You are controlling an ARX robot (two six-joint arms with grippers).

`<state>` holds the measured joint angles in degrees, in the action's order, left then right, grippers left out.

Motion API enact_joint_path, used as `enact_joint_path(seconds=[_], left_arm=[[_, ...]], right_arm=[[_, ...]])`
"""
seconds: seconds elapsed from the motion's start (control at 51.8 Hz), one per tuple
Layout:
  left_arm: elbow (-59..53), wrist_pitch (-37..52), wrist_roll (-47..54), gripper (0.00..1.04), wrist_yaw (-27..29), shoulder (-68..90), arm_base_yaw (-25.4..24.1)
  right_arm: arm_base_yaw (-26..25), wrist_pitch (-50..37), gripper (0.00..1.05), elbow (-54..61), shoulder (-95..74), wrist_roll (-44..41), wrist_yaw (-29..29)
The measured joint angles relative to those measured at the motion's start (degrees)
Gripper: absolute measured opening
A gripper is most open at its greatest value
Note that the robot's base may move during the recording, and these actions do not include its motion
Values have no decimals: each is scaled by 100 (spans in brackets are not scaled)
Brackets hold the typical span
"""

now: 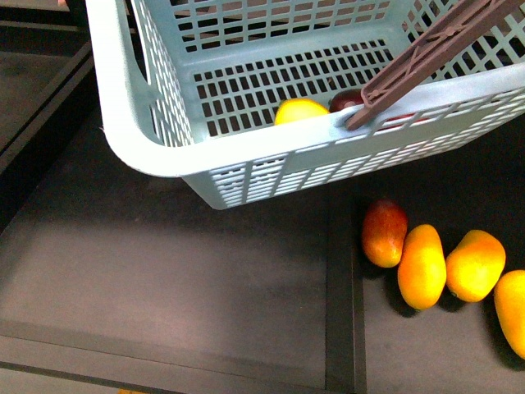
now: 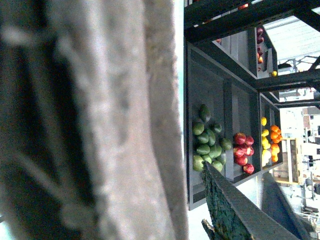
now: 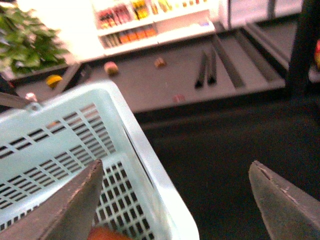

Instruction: Pick lemon and mango into basket

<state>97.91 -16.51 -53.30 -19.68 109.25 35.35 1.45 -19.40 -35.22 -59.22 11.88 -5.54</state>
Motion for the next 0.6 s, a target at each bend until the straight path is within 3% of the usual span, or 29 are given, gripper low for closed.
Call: enact_joint_path(seconds=[0.019, 0.097, 0.483, 0.599], left_arm=[[0, 0, 2, 27, -4, 0, 0], [0, 0, -4, 27, -28, 0, 11], [0, 0, 7, 27, -26, 0, 20], [0, 0, 0, 27, -28, 0, 20]], right_arm=[[-94, -448, 79, 245, 160, -313, 280], [-125, -977, 63, 831, 433, -769, 531], [-131, -1279, 2, 2247, 1373, -1165, 542], [-133, -1261, 2, 2500, 1652, -1158, 544]])
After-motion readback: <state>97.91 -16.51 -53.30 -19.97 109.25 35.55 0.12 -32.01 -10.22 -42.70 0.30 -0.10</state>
